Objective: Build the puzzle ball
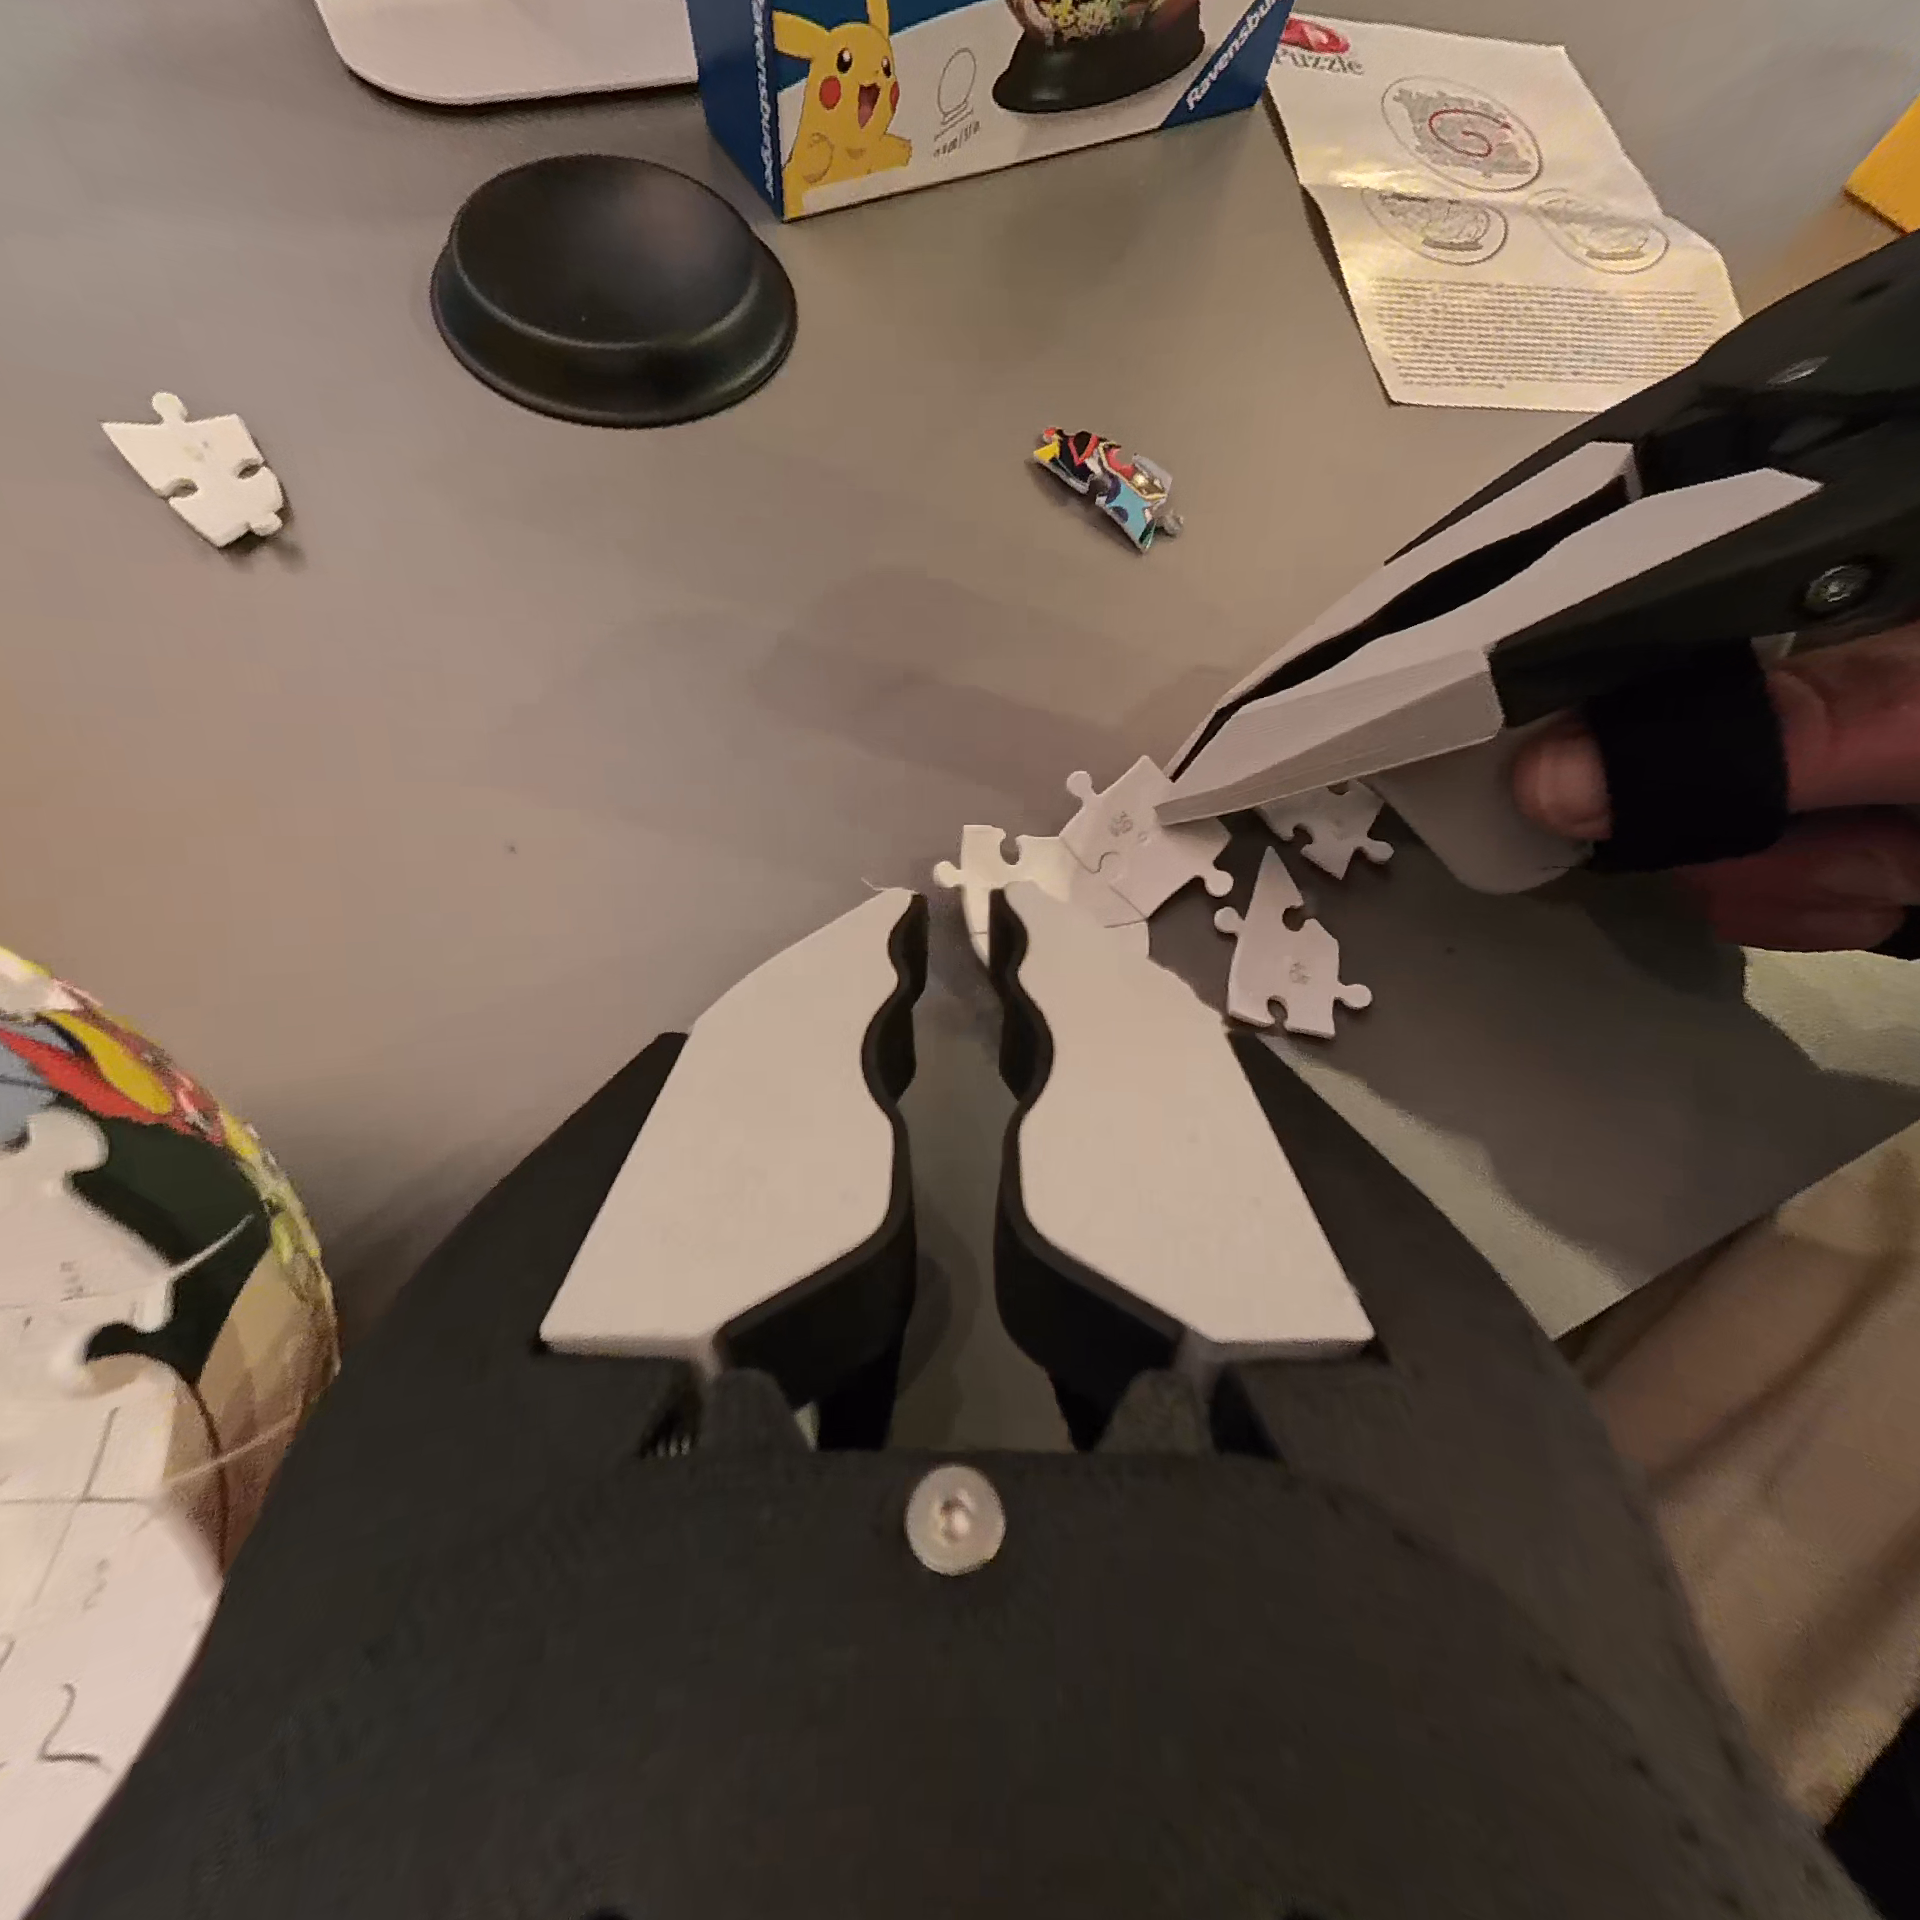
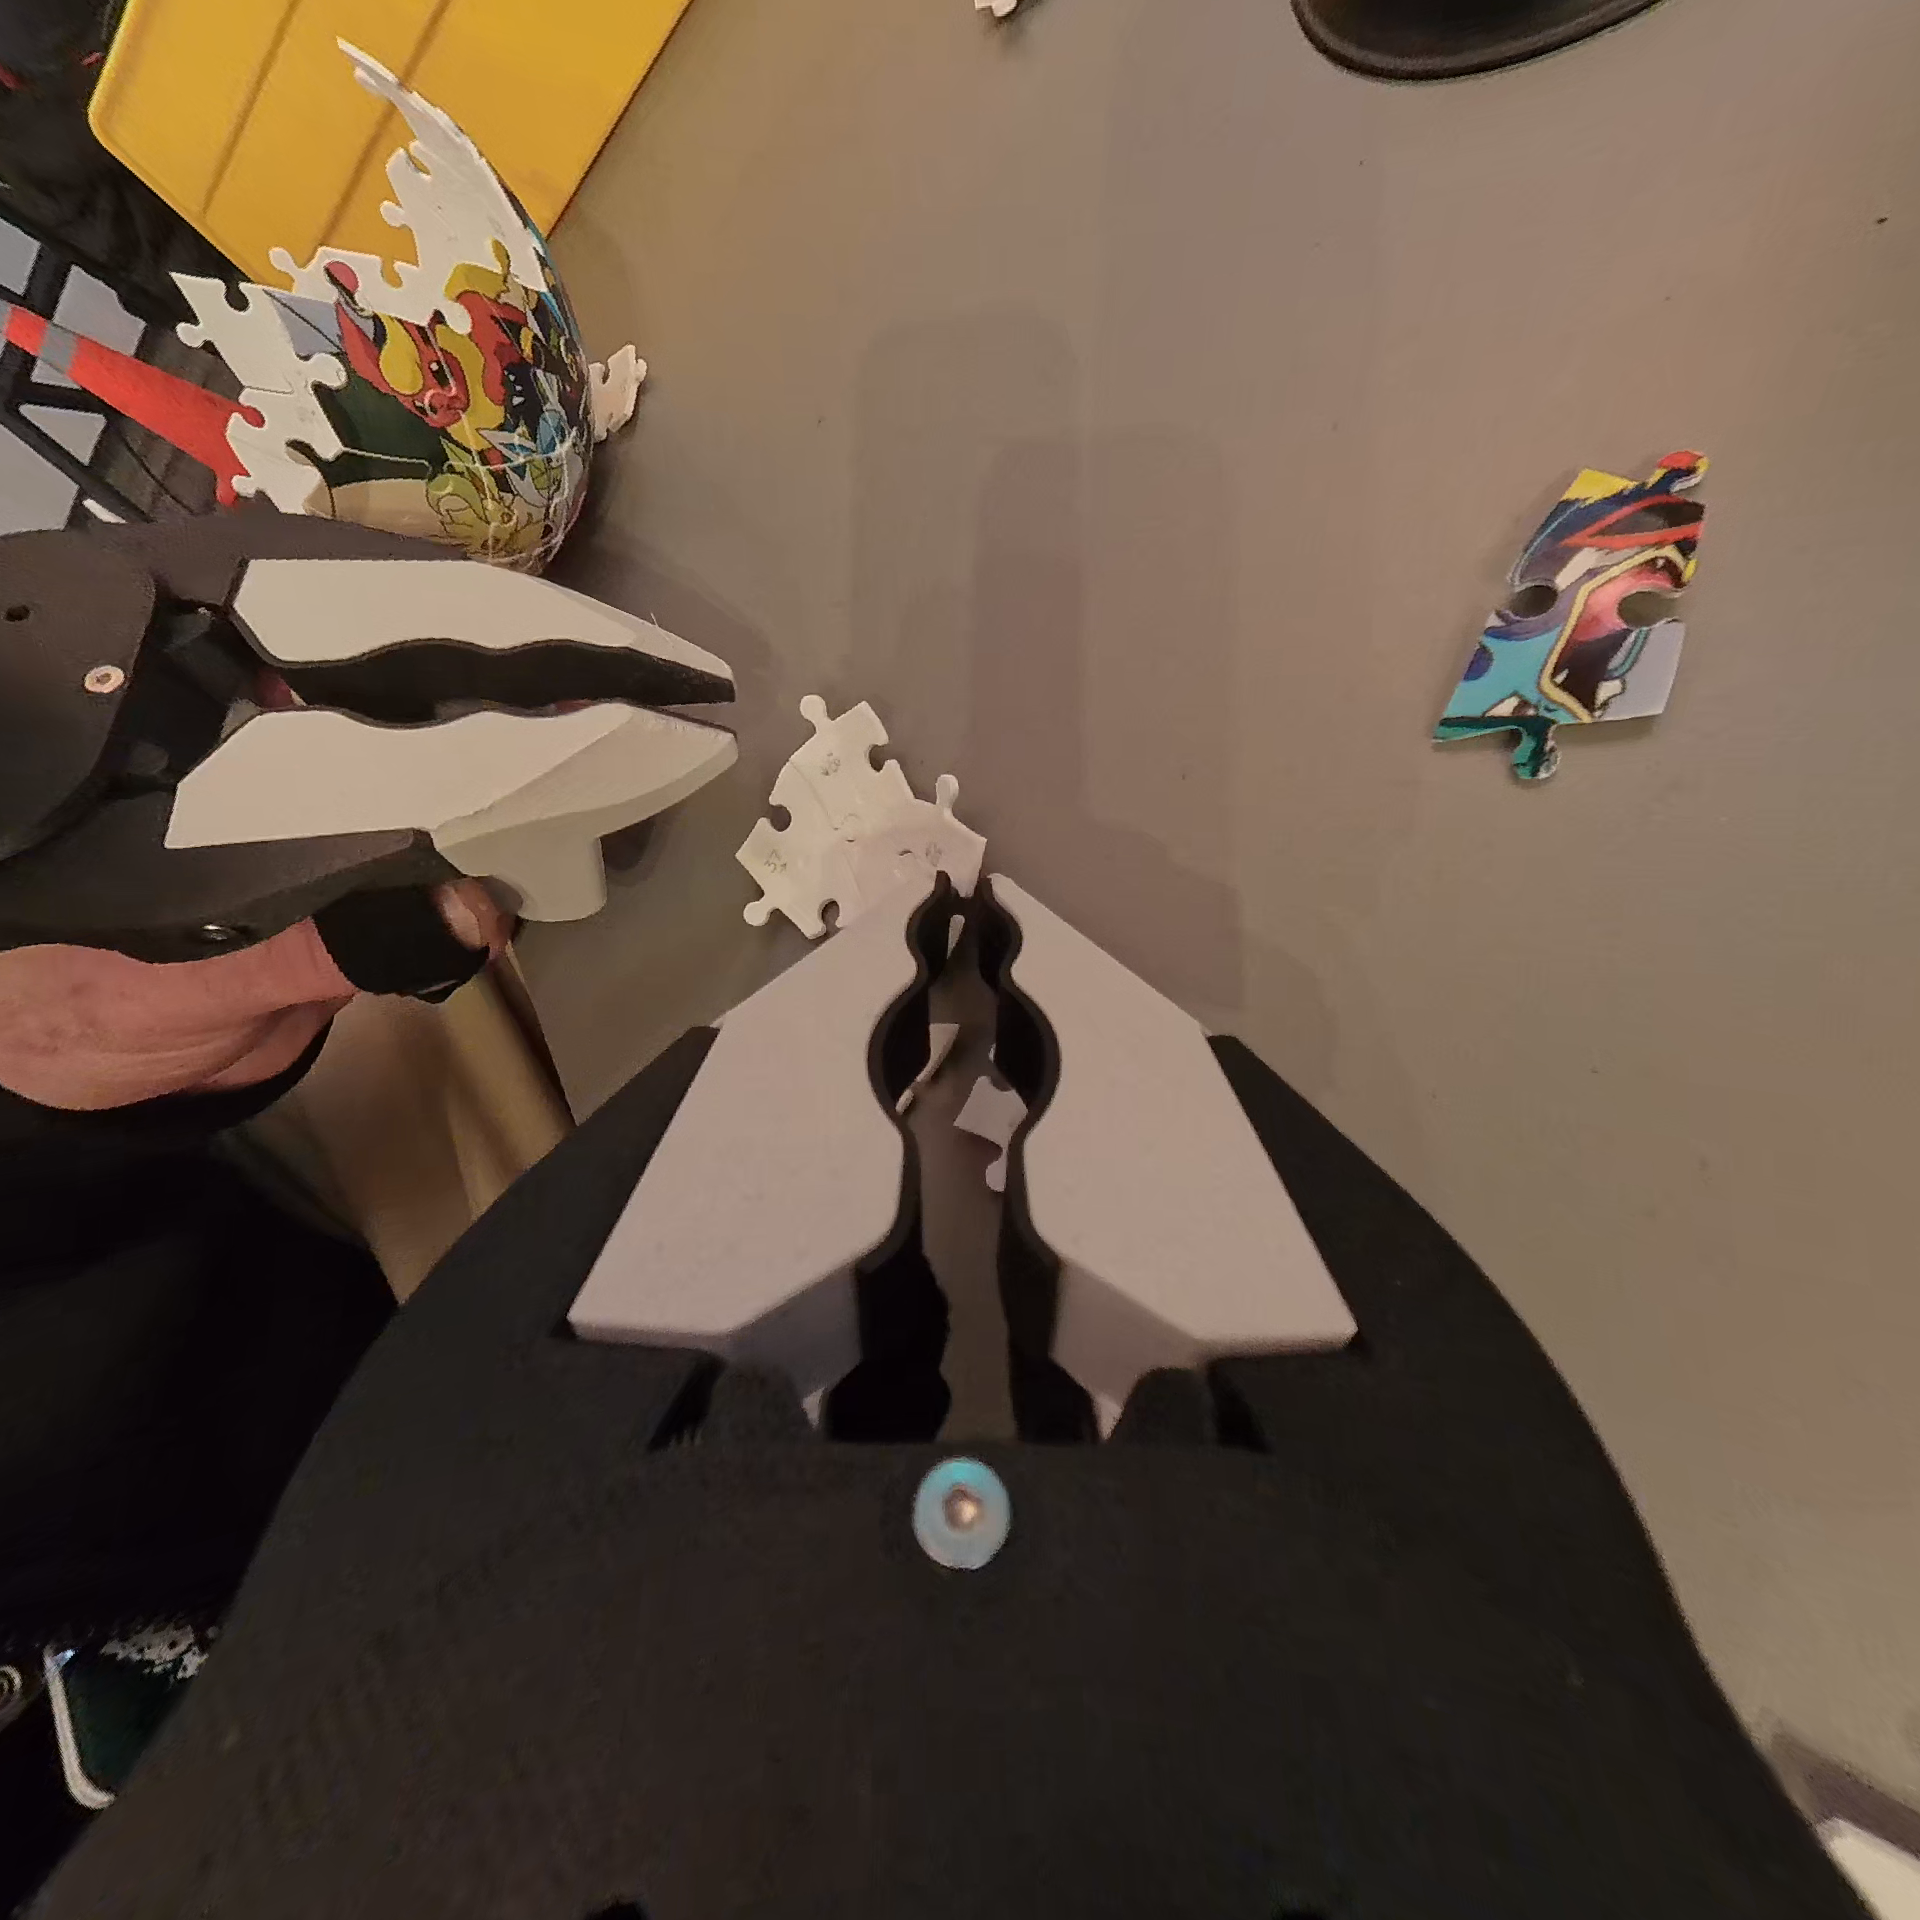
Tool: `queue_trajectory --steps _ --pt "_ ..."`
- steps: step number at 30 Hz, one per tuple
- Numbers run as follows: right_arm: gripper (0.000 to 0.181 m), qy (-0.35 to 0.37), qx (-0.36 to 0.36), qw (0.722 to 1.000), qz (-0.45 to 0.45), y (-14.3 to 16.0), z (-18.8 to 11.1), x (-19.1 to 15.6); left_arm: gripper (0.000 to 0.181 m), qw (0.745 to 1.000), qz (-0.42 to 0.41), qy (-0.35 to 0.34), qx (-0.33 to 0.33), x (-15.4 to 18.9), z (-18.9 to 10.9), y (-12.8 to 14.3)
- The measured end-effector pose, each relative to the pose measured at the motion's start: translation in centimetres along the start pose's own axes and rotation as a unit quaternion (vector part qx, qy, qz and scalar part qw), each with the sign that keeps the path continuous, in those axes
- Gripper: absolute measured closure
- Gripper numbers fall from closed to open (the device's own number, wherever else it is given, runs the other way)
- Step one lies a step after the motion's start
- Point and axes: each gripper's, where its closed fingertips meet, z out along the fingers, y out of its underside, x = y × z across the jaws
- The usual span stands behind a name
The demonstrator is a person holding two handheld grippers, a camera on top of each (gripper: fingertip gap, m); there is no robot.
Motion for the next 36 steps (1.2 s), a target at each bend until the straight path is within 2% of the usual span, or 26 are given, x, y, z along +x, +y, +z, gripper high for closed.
queue_trajectory --steps 14,22,28,36 --pt "0.174 0.011 0.000 1.000 -0.009 0.0 0.0 0.2 0.173 0.995 0.099 0.008 -0.031 1.9 1.1 -0.2" --pt "0.172 0.022 0.001 1.000 -0.021 -0.1 -0.2 0.4 0.176 0.982 0.178 -0.001 -0.066 2.4 2.1 -0.2" --pt "0.172 0.030 0.007 0.999 -0.029 -0.5 -0.8 0.6 0.178 0.974 0.204 0.027 -0.092 3.0 2.7 -0.4" --pt "0.173 0.033 0.009 0.999 -0.034 -0.5 -1.2 0.6 0.181 0.961 0.241 0.026 -0.133 2.6 3.6 0.6"
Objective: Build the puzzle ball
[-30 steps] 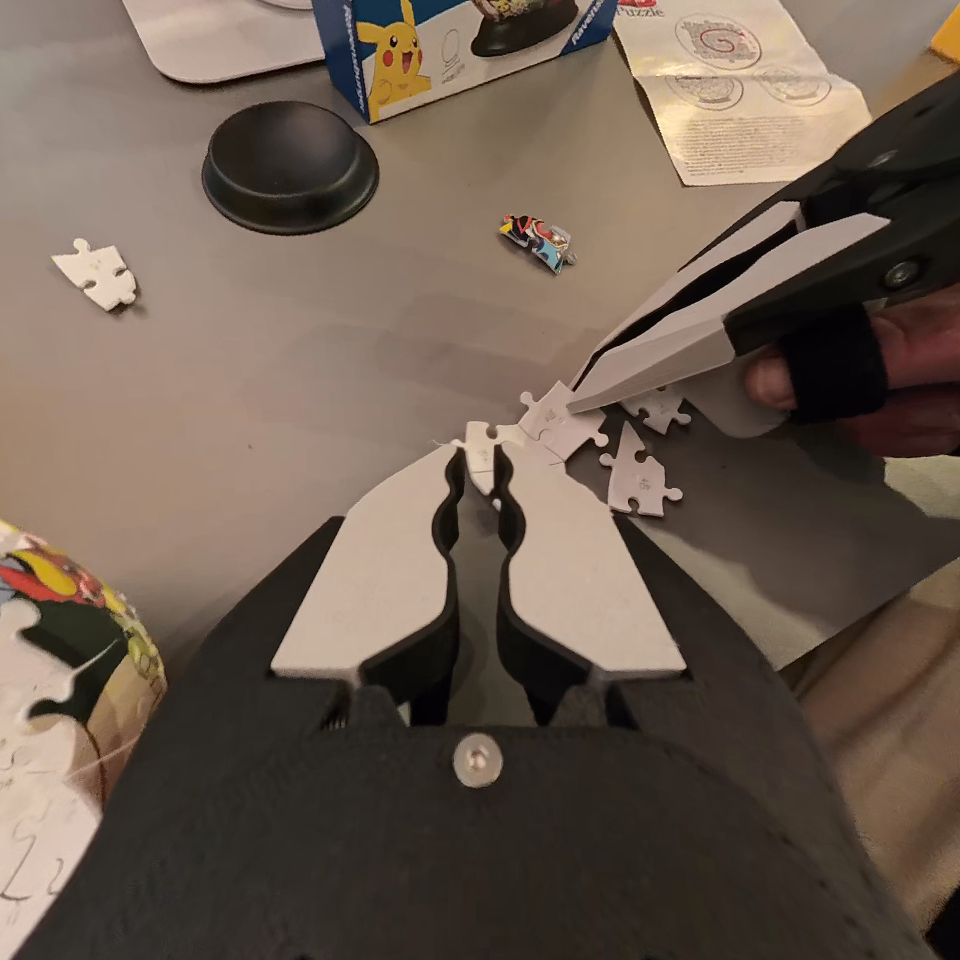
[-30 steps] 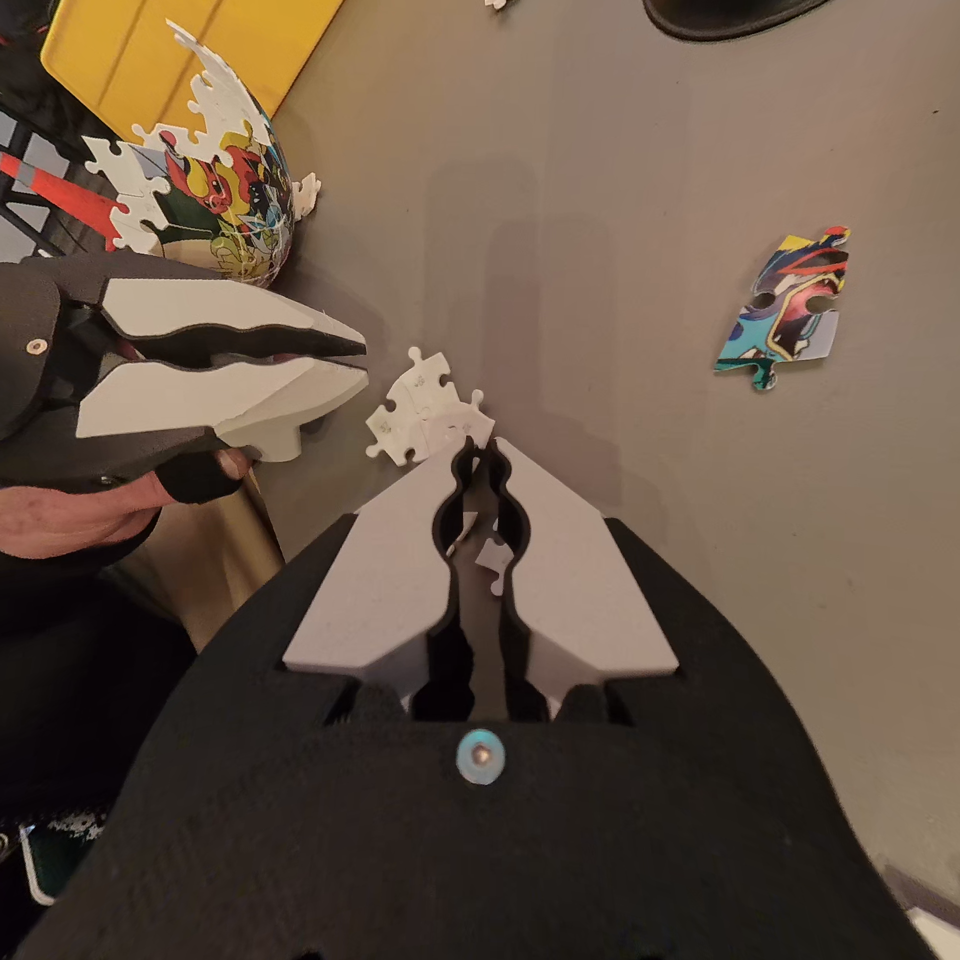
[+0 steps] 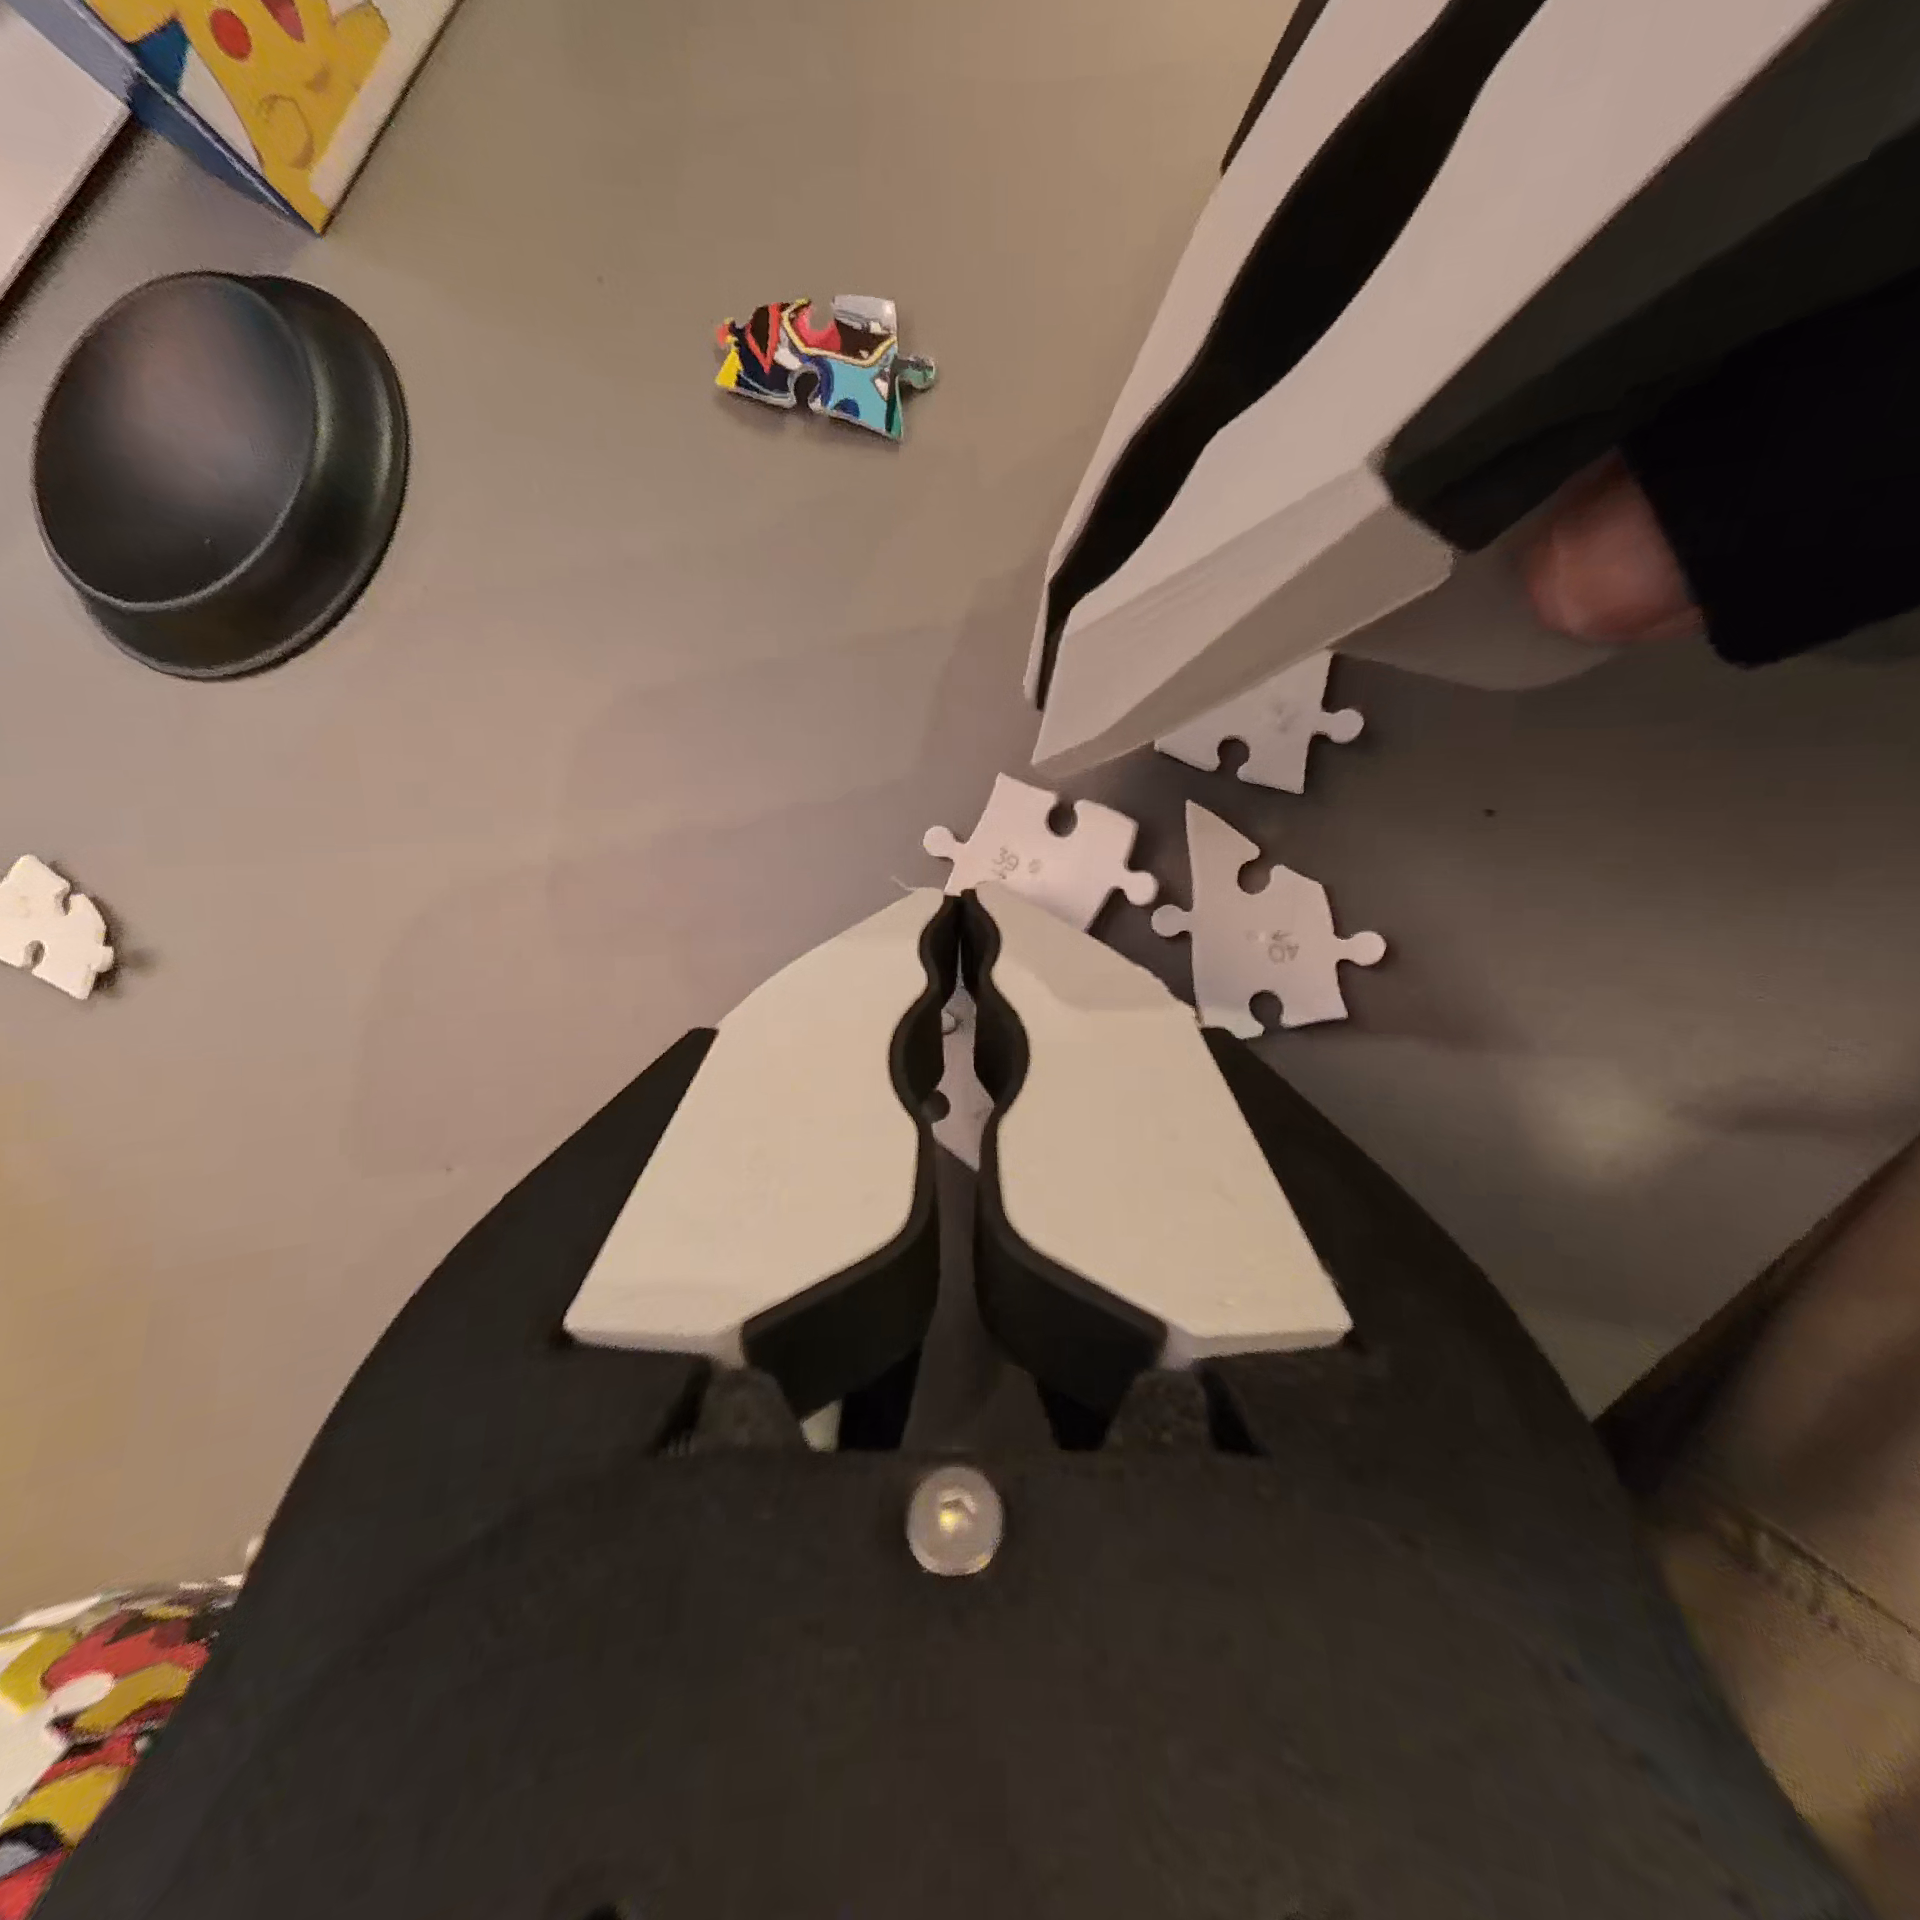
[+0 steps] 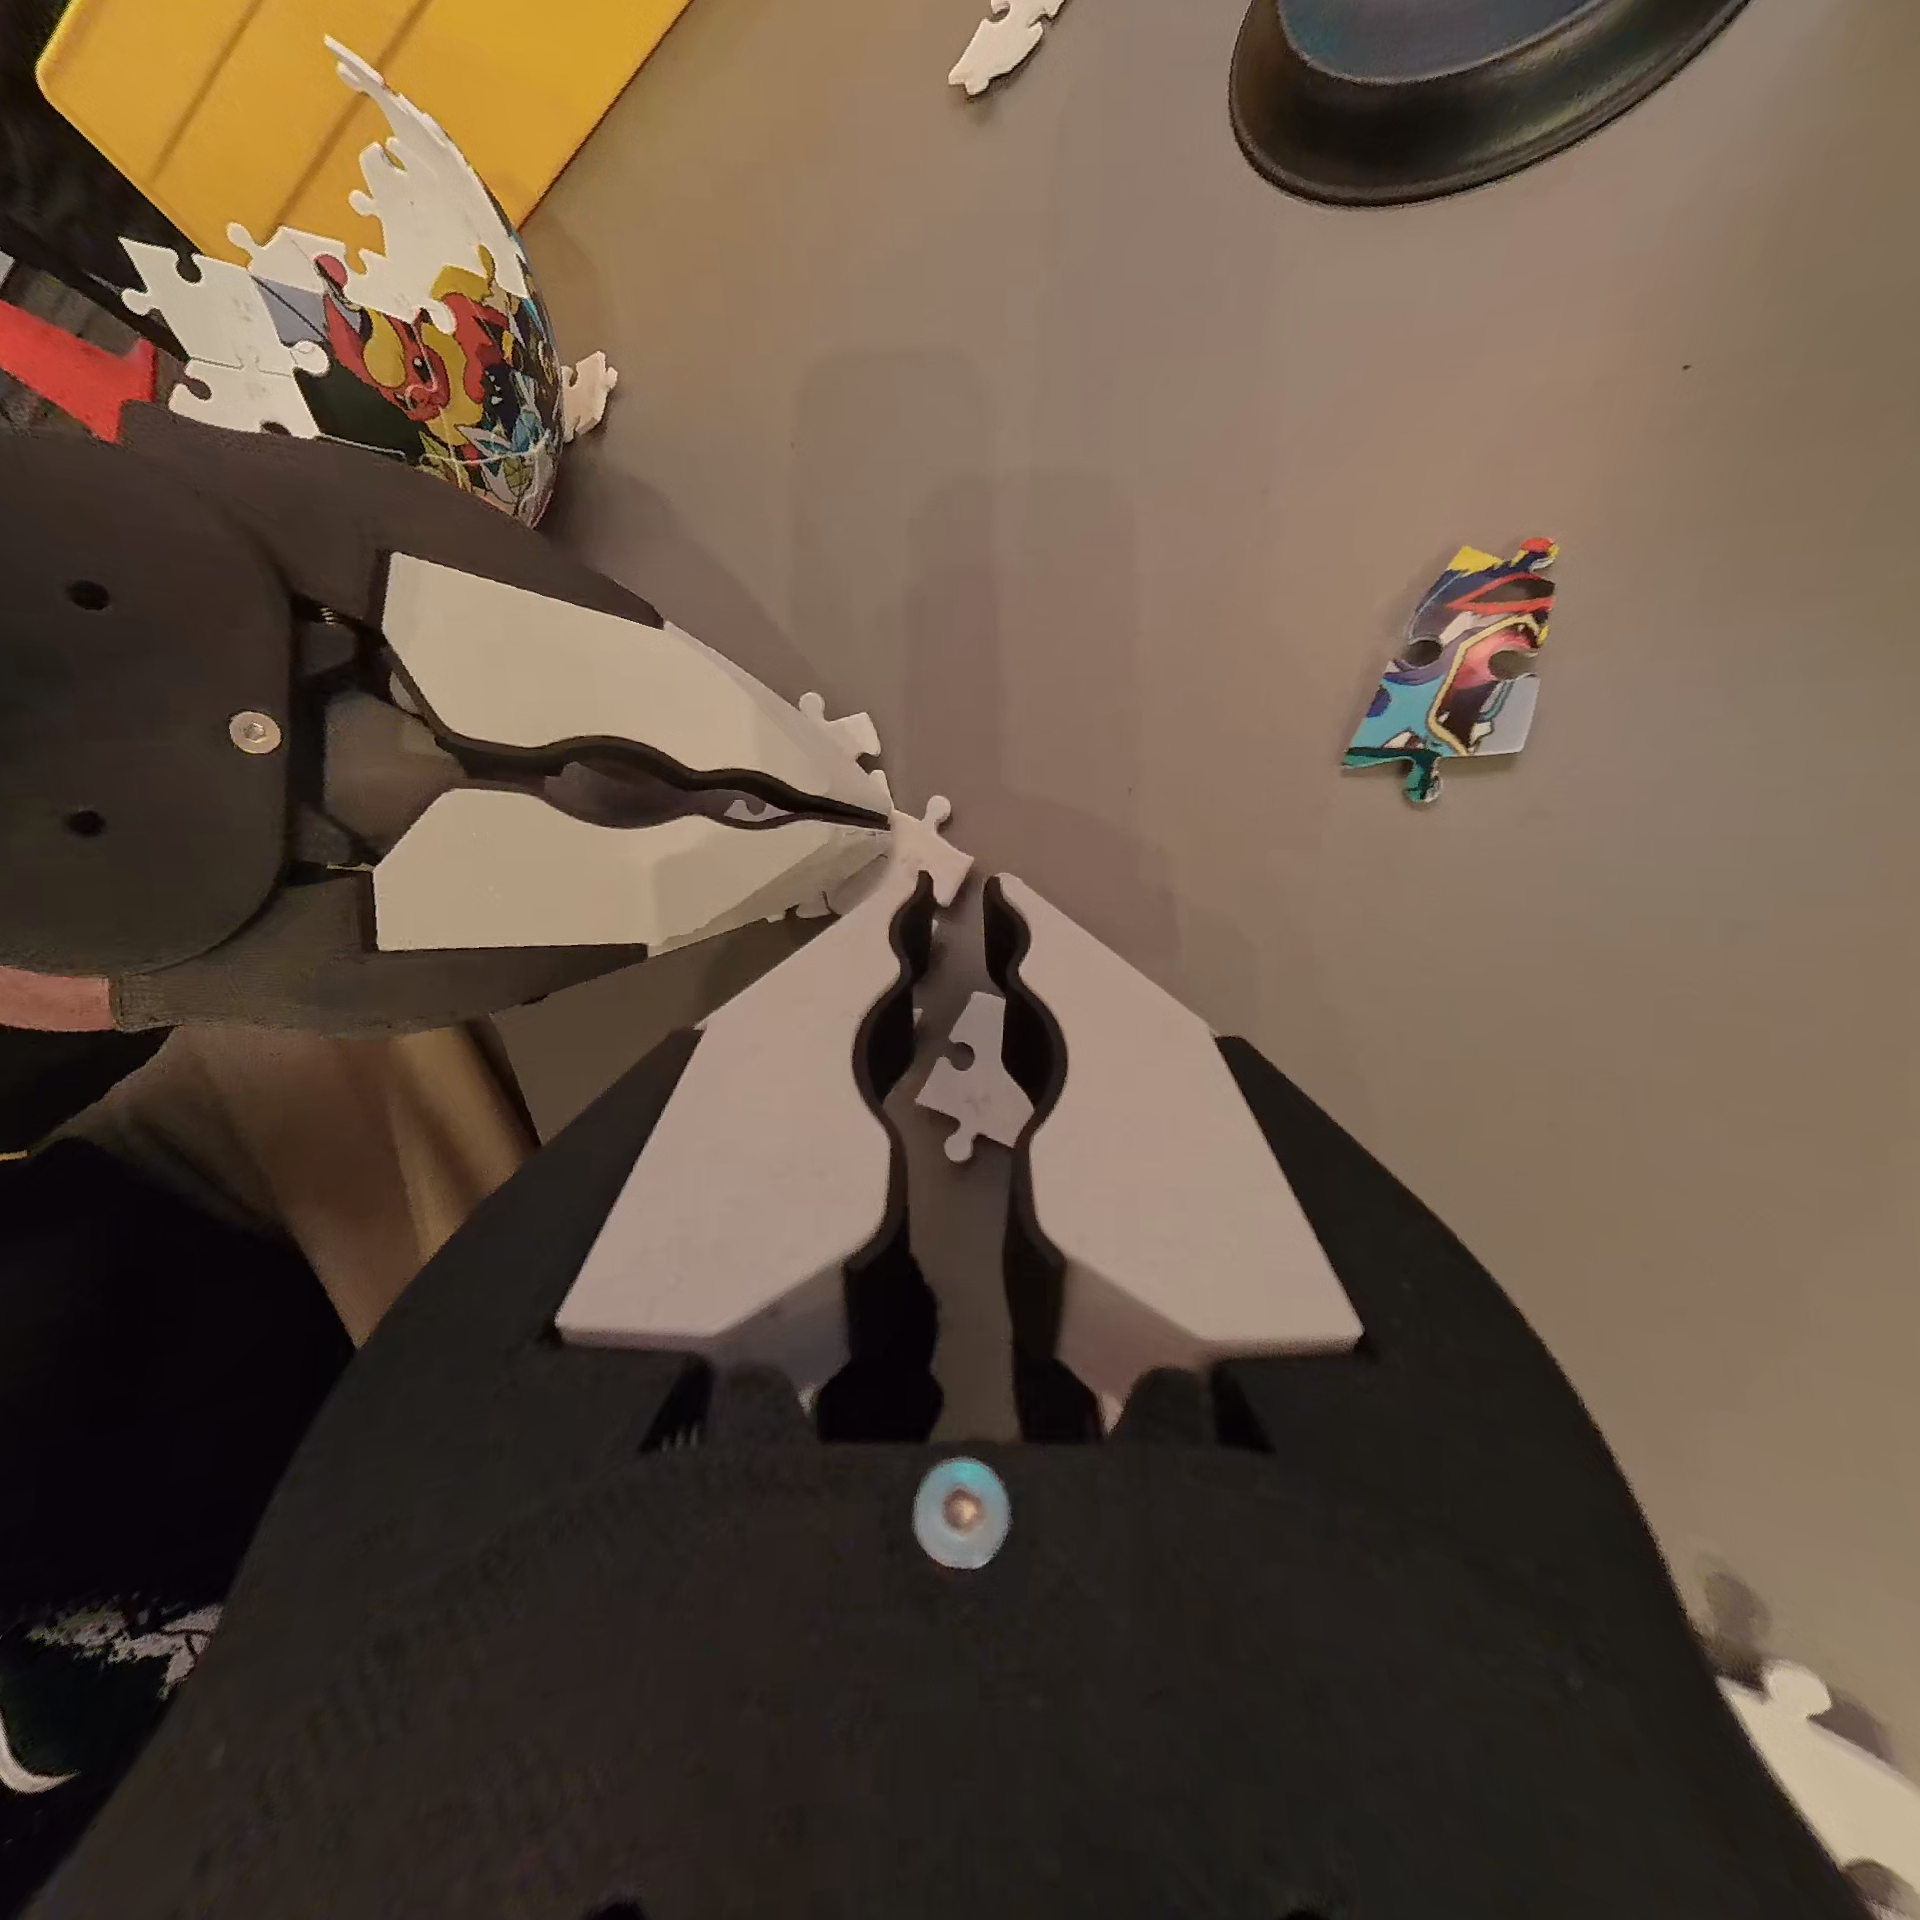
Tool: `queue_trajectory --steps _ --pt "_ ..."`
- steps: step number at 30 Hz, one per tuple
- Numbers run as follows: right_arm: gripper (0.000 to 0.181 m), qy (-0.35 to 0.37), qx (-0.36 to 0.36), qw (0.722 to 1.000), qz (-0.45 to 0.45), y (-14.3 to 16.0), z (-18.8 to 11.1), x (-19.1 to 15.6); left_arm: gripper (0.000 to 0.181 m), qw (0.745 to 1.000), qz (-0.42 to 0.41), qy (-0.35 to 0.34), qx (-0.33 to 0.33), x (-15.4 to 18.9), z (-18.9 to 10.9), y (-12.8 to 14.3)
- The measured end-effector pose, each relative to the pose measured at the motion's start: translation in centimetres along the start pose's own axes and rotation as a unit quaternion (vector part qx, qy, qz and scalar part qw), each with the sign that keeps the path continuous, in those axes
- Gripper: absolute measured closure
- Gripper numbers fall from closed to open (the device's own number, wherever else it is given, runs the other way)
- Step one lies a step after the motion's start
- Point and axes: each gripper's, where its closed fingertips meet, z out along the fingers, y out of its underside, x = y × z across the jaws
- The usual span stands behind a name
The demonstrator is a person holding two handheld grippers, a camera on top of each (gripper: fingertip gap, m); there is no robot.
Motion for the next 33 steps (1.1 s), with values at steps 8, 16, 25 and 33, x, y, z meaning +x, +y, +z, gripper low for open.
queue_trajectory --steps 8,16,25,33 --pt "0.173 0.001 -0.005 1.000 -0.010 0.2 -0.7 -0.1 0.181 1.000 0.002 0.011 0.000 0.0 0.0 0.0" --pt "0.171 0.007 -0.012 0.999 -0.044 1.0 -2.6 -0.6 0.181 1.000 -0.021 -0.020 -0.011 -1.0 -0.2 0.3" --pt "0.164 0.004 -0.061 0.988 -0.144 2.7 -2.4 -2.5 0.181 1.000 -0.021 -0.010 0.011 -1.3 -1.8 -0.2" --pt "0.160 0.017 -0.096 0.967 -0.234 2.6 -0.5 -1.9 0.181 0.999 -0.013 0.035 0.015 1.2 -2.6 0.4"
